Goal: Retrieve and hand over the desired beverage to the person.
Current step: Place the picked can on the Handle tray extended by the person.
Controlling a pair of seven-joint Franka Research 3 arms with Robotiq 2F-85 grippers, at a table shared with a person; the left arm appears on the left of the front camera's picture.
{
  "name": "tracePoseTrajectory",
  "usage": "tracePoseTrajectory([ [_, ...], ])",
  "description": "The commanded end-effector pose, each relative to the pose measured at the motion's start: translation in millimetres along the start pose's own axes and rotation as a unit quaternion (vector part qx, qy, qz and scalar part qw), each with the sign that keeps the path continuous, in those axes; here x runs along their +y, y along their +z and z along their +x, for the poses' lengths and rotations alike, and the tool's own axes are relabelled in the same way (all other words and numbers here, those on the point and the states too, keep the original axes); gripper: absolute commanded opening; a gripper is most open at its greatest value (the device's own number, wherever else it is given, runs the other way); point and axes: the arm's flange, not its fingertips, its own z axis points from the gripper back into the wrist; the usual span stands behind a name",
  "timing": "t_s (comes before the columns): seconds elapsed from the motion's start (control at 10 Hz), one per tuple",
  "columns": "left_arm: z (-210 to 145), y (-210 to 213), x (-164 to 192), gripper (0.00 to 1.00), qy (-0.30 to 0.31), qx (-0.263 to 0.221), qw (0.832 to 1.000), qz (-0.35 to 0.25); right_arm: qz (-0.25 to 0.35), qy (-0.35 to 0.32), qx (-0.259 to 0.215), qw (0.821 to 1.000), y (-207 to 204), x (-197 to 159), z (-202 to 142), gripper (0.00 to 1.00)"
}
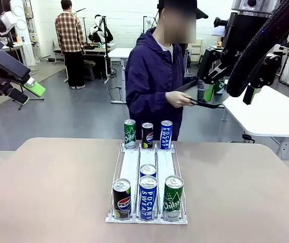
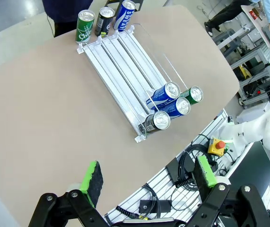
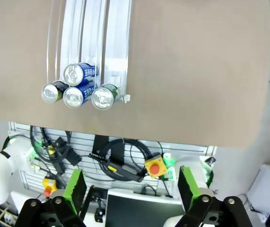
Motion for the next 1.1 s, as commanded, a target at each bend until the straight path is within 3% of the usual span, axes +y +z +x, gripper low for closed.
tracePoseTrajectory([
  [0.0,-0.4,0.9,0.2,1.0,-0.002,0.001,1.0,-0.004,0.0,0.003,0.003,1.0,-1.6,-3.0,-2.1,1.0],
  [0.5,-0.4,0.9,0.2,1.0,-0.002,0.001,1.0,-0.004,0.0,0.0,0.0,1.0,0.0,0.0,0.0,1.0],
  [0.6,-0.4,0.9,0.2,1.0,-0.002,0.001,1.0,-0.004,0.052,0.087,0.006,0.995,7.2,-33.0,4.2,1.0],
  [0.7,-0.4,0.9,0.2,1.0,-0.002,0.001,1.0,-0.004,0.116,0.207,-0.012,0.971,9.5,-70.2,15.9,1.0],
  [1.0,-0.4,0.9,0.2,1.0,-0.002,0.001,1.0,-0.004,0.213,0.306,-0.061,0.926,1.4,-133.1,32.0,1.0],
])
